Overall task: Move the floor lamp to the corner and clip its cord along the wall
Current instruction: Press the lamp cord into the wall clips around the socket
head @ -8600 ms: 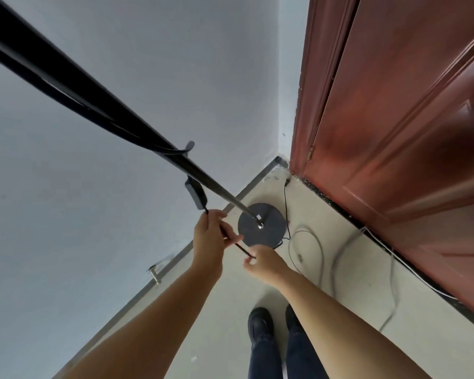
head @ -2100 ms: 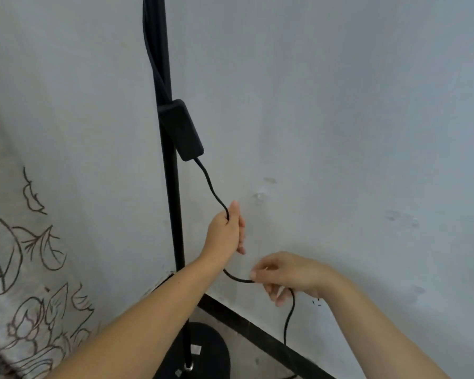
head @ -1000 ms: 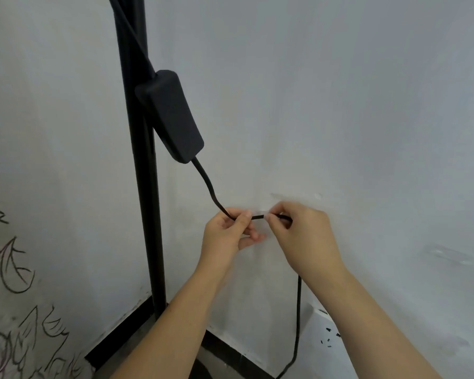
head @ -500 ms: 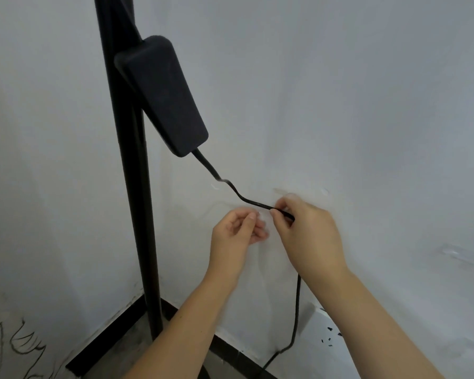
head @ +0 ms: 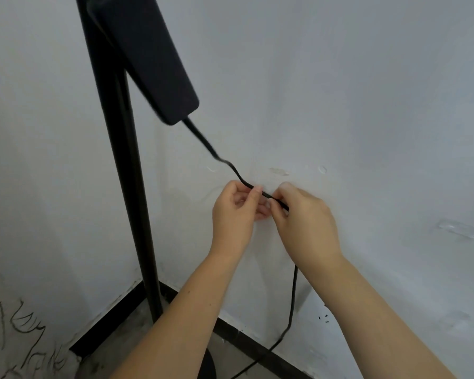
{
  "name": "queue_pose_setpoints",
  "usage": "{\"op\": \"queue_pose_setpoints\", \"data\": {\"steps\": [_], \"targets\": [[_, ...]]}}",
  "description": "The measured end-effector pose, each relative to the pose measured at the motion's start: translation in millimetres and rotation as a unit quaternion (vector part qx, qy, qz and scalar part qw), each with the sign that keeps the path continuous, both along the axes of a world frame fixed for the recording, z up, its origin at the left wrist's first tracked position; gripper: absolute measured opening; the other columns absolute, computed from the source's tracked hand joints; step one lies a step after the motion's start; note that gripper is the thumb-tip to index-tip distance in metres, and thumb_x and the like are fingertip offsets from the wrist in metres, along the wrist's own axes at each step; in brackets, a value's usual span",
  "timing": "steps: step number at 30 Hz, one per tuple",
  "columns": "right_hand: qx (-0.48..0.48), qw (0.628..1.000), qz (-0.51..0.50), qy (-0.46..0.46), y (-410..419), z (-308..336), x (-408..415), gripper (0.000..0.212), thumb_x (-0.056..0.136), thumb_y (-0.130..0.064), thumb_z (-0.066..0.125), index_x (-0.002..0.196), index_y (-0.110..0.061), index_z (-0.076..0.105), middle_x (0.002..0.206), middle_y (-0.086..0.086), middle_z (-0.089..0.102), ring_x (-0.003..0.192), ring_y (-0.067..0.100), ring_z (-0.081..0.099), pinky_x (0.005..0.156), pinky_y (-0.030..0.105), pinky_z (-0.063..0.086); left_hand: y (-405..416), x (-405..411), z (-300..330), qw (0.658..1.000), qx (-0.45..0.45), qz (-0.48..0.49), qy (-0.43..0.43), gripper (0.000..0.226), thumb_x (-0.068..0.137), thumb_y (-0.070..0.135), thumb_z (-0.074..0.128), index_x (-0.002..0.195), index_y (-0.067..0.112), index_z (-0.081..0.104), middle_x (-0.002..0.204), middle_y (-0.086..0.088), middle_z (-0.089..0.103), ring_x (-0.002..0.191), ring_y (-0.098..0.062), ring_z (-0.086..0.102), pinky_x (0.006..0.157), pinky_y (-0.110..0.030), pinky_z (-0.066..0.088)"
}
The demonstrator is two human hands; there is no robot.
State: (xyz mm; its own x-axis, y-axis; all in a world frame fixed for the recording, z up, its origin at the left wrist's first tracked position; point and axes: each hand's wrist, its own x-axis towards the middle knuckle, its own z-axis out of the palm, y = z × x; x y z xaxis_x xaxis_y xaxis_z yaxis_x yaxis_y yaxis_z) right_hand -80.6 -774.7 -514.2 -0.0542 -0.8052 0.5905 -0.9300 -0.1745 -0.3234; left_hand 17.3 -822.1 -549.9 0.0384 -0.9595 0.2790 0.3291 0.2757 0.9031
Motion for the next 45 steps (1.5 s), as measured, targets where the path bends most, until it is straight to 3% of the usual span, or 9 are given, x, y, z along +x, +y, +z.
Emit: {"op": "queue_pose_setpoints", "data": {"steps": [9, 13, 20, 24, 29, 35, 39, 42, 45], "targets": [[-0.042, 0.997, 0.030, -0.062, 5.7, -18.0, 1.8, 0.010, 0.090, -0.016, 0.057, 0.094, -0.010, 0.064, 0.090, 0.005, 0.067, 0.075, 0.022, 0.062, 0.067, 0.041, 0.053, 4.8, 1.6, 1.0, 0.999, 0.015, -0.015, 0.026, 0.013, 0.093, 0.008, 0.052, 0.080, 0.008, 0.055, 0.067, -0.001, 0.071, 0.064, -0.016, 0.071, 0.060, -0.022, 0.056], [-0.037, 0.994, 0.030, -0.095, 4.9, -19.8, 1.7, 0.011, 0.091, -0.018, 0.055, 0.095, -0.013, 0.065, 0.092, 0.002, 0.067, 0.065, 0.018, 0.060, 0.067, 0.040, 0.053, 7.2, 0.3, 1.6, 0.998, 0.016, -0.034, 0.054, 0.013, 0.094, 0.005, 0.048, 0.086, 0.007, 0.058, 0.067, 0.003, 0.072, 0.068, -0.015, 0.072, 0.063, -0.023, 0.057], [-0.015, 0.997, 0.007, -0.076, 0.0, -12.8, 1.1, 0.017, 0.093, -0.022, 0.050, 0.090, -0.013, 0.064, 0.088, 0.001, 0.067, 0.066, 0.021, 0.060, 0.068, 0.041, 0.051, 5.6, -0.1, 1.7, 0.996, 0.041, -0.034, 0.068, 0.012, 0.092, 0.006, 0.053, 0.082, 0.010, 0.058, 0.068, -0.004, 0.067, 0.059, -0.013, 0.066, 0.062, -0.026, 0.057], [0.007, 0.996, -0.008, -0.090, 1.8, -8.2, 1.6, 0.018, 0.094, -0.025, 0.049, 0.091, -0.012, 0.063, 0.088, 0.002, 0.069, 0.066, 0.026, 0.064, 0.067, 0.041, 0.052, 1.1, 6.9, -1.3, 0.995, 0.046, -0.064, 0.060, 0.009, 0.092, 0.009, 0.056, 0.086, 0.012, 0.062, 0.073, -0.004, 0.066, 0.059, -0.013, 0.065, 0.070, -0.032, 0.060], [0.059, 0.996, -0.038, -0.062, -1.9, 1.6, 1.2, 0.020, 0.094, -0.029, 0.047, 0.092, -0.015, 0.061, 0.084, 0.005, 0.072, 0.071, 0.029, 0.067, 0.069, 0.040, 0.053, -5.1, 16.9, 1.0, 0.986, 0.068, -0.130, 0.082, 0.010, 0.092, 0.009, 0.056, 0.087, 0.011, 0.064, 0.071, -0.002, 0.072, 0.071, -0.020, 0.073, 0.068, -0.029, 0.059], [0.062, 0.994, -0.038, -0.086, 1.1, -5.3, -7.2, 0.029, 0.093, -0.031, 0.048, 0.081, -0.010, 0.065, 0.071, 0.007, 0.070, 0.064, 0.027, 0.067, 0.066, 0.041, 0.054, -1.9, 11.3, 3.8, 0.994, 0.038, -0.088, 0.045, 0.007, 0.092, 0.009, 0.055, 0.089, 0.011, 0.060, 0.065, -0.001, 0.073, 0.068, -0.019, 0.073, 0.064, -0.024, 0.057], [0.078, 0.977, -0.014, -0.198, 9.7, -22.0, -5.0, 0.033, 0.095, -0.025, 0.044, 0.069, -0.018, 0.063, 0.063, 0.001, 0.069, 0.050, 0.012, 0.066, 0.065, 0.038, 0.056, -0.7, 9.2, 3.5, 0.999, 0.034, -0.033, 0.005, 0.006, 0.091, 0.013, 0.058, 0.087, 0.015, 0.062, 0.065, 0.003, 0.072, 0.069, -0.012, 0.071, 0.065, -0.019, 0.055], [0.124, 0.949, -0.014, -0.290, 7.1, -25.5, -3.4, 0.034, 0.094, -0.027, 0.045, 0.065, -0.023, 0.061, 0.058, -0.003, 0.068, 0.044, 0.012, 0.066, 0.062, 0.040, 0.059, -1.2, 9.9, 5.6, 0.999, 0.032, -0.021, -0.037, 0.007, 0.091, 0.015, 0.057, 0.086, 0.015, 0.060, 0.066, 0.001, 0.071, 0.063, -0.012, 0.070, 0.062, -0.021, 0.057], [0.139, 0.942, -0.020, -0.304, 6.6, -26.2, -1.2, 0.035, 0.094, -0.029, 0.046, 0.067, -0.017, 0.063, 0.056, -0.003, 0.068, 0.042, 0.013, 0.066, 0.058, 0.040, 0.059, -0.9, 10.3, 9.2, 0.997, 0.034, -0.030, -0.066, 0.008, 0.094, 0.015, 0.053, 0.087, 0.011, 0.057, 0.067, -0.003, 0.069, 0.058, -0.012, 0.069, 0.060, -0.024, 0.059]]}}
